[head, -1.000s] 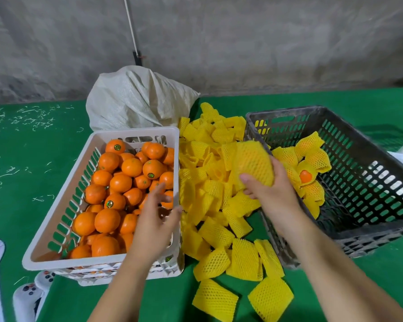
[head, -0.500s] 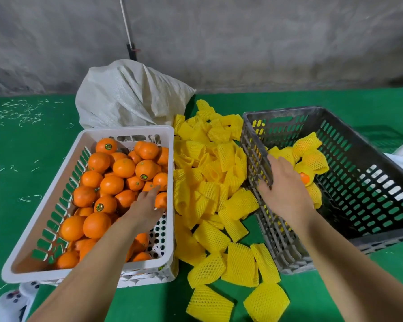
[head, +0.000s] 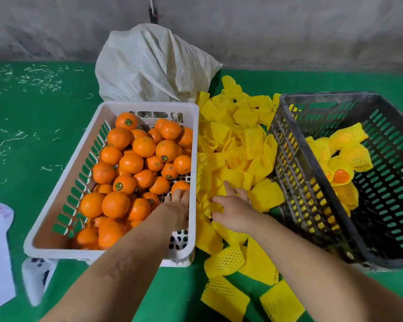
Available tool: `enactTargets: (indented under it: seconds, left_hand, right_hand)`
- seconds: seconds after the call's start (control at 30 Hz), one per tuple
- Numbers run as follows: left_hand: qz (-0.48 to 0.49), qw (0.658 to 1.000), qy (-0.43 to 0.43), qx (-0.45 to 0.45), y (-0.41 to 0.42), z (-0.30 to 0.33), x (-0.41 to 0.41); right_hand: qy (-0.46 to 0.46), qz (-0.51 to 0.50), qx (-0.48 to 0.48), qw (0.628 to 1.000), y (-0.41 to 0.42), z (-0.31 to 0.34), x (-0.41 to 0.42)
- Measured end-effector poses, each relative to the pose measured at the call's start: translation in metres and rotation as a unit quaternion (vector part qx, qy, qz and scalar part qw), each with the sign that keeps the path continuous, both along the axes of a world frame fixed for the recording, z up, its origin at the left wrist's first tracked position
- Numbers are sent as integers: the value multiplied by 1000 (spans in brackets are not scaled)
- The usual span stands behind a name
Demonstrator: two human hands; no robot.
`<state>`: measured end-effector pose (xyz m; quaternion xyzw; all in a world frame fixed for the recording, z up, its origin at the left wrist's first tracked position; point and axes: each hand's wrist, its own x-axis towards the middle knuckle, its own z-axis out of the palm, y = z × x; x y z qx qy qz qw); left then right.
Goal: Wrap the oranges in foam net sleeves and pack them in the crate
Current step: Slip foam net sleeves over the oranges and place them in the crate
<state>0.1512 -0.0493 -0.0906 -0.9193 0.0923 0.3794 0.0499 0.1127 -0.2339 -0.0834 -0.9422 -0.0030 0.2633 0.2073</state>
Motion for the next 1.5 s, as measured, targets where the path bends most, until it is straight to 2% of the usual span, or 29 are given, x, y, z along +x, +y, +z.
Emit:
enactTargets:
  seconds: [0.07, 0.17, 0.23, 0.27, 0.37, 0.47, 0.57, 0.6, 0.67, 0.73, 0.83, 0.93, 1.0, 1.07, 1.13, 1.17, 1.2, 1.23, 1.33, 1.5]
  left_hand:
    - [-52, 998, -14, 18, 2, -9, 9]
    - [-106, 993, -33, 39, 5, -27, 25]
    - [-96, 990, -97, 37, 6, -33, 31]
    - [-66, 990, -118, 29, 8, -37, 34]
    - [-4, 990, -141, -9, 16, -44, 37]
    - [91, 985, -135, -63, 25, -42, 41]
    - [130, 980, -123, -84, 24, -31, 41]
    - [135, 980, -122, -80, 22, -25, 40]
    - [134, 978, -147, -70, 21, -12, 40]
    - [166, 961, -192, -107, 29, 3, 37]
    - [283, 887, -241, -274, 42, 28, 25]
    - [319, 798, -290, -420, 40, 50, 2]
    - [327, 725, -306, -523, 30, 62, -18]
    - [356, 648, -247, -626, 13, 70, -39]
    - [405, 567, -106, -709, -5, 75, -58]
    - [413, 538, -44, -733, -13, 73, -65]
    - [404, 531, -9, -745, -17, 71, -72]
    - [387, 539, 5, -749, -18, 69, -75]
    - [319, 579, 49, -749, -10, 71, -76]
    - [228, 622, 142, -735, -2, 71, -80]
  right_hand:
    - [-11, -7, -31, 999, 5, -5, 5]
    - [-21, -41, -24, 999, 2, -12, 1]
    - [1, -95, 29, 995, -3, -14, 0]
    - [12, -136, 91, 986, -5, -14, 0]
    - [16, -258, 281, 924, 0, -12, -4]
    - [-42, -335, 365, 868, 3, -11, -4]
    - [-75, -403, 446, 796, 2, -4, -7]
    - [-84, -409, 455, 787, 3, -3, -8]
    - [-99, -395, 412, 815, 5, -1, -9]
    - [-59, -382, 371, 844, 10, -1, -9]
    - [26, -393, 408, 824, 19, -4, -13]
    - [-34, -392, 399, 828, 23, -6, -21]
    - [-93, -418, 416, 802, 23, -1, -27]
    - [-137, -439, 455, 762, 20, 9, -31]
    - [-189, -439, 476, 739, 15, 22, -35]
    - [-211, -436, 480, 731, 13, 29, -37]
    - [-225, -432, 486, 726, 11, 34, -39]
    - [-226, -430, 494, 721, 10, 39, -41]
    - [-200, -420, 501, 730, 9, 50, -49]
    - [-197, -371, 437, 795, 8, 65, -63]
